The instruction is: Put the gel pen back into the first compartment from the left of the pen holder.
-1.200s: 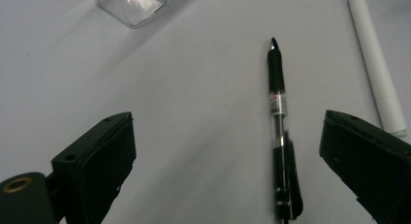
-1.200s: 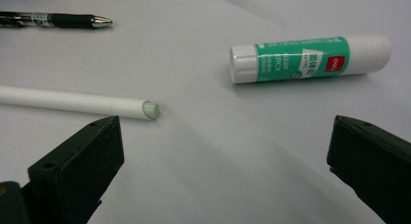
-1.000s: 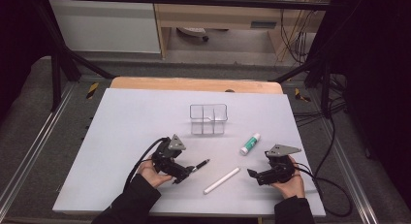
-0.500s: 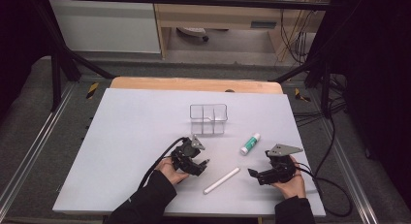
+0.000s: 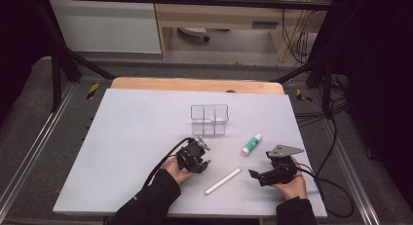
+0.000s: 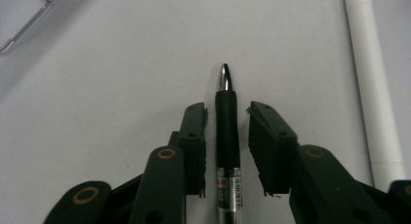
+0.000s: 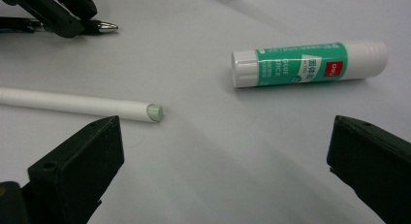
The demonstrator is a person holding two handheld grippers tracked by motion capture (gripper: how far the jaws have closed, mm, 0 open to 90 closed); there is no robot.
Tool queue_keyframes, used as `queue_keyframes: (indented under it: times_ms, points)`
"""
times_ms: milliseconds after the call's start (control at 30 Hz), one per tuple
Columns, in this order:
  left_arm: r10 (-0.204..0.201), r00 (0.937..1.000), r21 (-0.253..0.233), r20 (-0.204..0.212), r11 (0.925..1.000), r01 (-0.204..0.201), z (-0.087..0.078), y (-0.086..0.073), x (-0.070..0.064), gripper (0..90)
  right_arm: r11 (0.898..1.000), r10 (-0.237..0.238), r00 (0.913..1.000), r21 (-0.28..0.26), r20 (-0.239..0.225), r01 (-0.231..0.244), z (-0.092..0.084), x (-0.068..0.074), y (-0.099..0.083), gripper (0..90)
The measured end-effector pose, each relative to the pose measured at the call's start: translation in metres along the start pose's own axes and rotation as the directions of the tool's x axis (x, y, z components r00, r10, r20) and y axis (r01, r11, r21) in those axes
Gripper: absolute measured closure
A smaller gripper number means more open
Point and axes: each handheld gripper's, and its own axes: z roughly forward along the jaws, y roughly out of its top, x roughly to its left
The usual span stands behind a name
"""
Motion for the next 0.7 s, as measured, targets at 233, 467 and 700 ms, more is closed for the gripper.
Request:
queue_keyframes:
  times_ms: [233, 467, 700]
  points:
    - [0.017, 0.9998, 0.016, -0.006, 0.9997, -0.017, 0.0009, 0.0029, -0.0005, 75.0, 1.000, -0.002, 1.0000, 0.003, -0.004, 0.002, 0.0003, -0.0002, 0.0000, 0.2]
    - [0.028, 0.9995, 0.030, -0.014, 0.9992, -0.028, 0.0016, 0.0051, -0.0018, 78.2, 1.000, 0.002, 1.0000, 0.009, -0.005, -0.002, 0.0004, -0.0002, 0.0000, 0.1]
    - [0.010, 0.9999, 0.039, -0.010, 0.9992, -0.010, 0.0016, 0.0065, -0.0009, 79.3, 1.000, -0.003, 1.0000, 0.010, -0.006, 0.003, 0.0009, -0.0005, -0.0001, 0.1]
